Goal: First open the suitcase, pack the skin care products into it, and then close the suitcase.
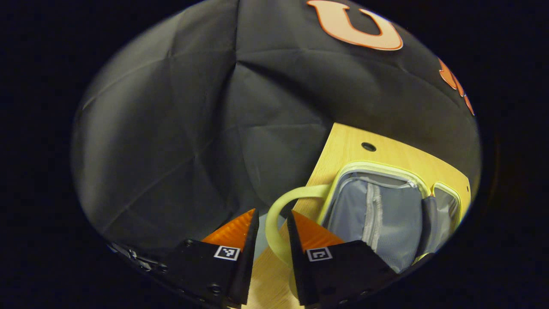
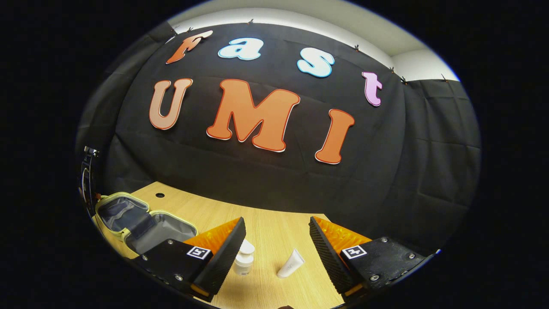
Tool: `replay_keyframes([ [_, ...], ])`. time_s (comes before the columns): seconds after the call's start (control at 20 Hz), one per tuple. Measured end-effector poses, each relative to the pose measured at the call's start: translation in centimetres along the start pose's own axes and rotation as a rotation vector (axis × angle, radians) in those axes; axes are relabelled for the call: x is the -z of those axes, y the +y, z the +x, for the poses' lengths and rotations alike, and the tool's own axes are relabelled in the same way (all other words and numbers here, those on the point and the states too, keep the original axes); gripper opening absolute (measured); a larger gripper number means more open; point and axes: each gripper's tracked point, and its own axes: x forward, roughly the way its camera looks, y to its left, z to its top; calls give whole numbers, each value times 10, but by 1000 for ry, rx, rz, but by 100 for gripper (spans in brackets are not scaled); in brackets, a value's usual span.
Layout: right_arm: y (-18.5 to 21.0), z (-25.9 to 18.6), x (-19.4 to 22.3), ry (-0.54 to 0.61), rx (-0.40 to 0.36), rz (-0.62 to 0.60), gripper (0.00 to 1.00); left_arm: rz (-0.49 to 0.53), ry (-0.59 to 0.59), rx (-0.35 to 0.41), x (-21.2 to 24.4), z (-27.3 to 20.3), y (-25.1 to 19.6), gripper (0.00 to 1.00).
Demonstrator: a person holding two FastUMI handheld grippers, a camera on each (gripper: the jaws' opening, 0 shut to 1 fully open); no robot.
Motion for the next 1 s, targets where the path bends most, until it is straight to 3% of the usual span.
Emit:
replay_keyframes([
  [0.05,-2,-1,1,0,0,0,96,23,-32,-1,-7,-8,-4,46],
  [0.2,-9,1,2,-14,-8,9,96,81,-143,17,-30,-35,-33,75],
  [0.25,-12,2,3,-22,-12,13,96,107,-199,2,-45,-47,-37,79],
  [0.45,-26,12,10,-26,-41,20,96,169,-337,36,-83,-107,-78,87],
  [0.75,-49,25,17,-43,-90,43,96,147,-486,123,-116,-189,-163,99],
  [1.0,-75,32,26,-52,-121,78,96,129,-565,196,-131,-244,-230,99],
])
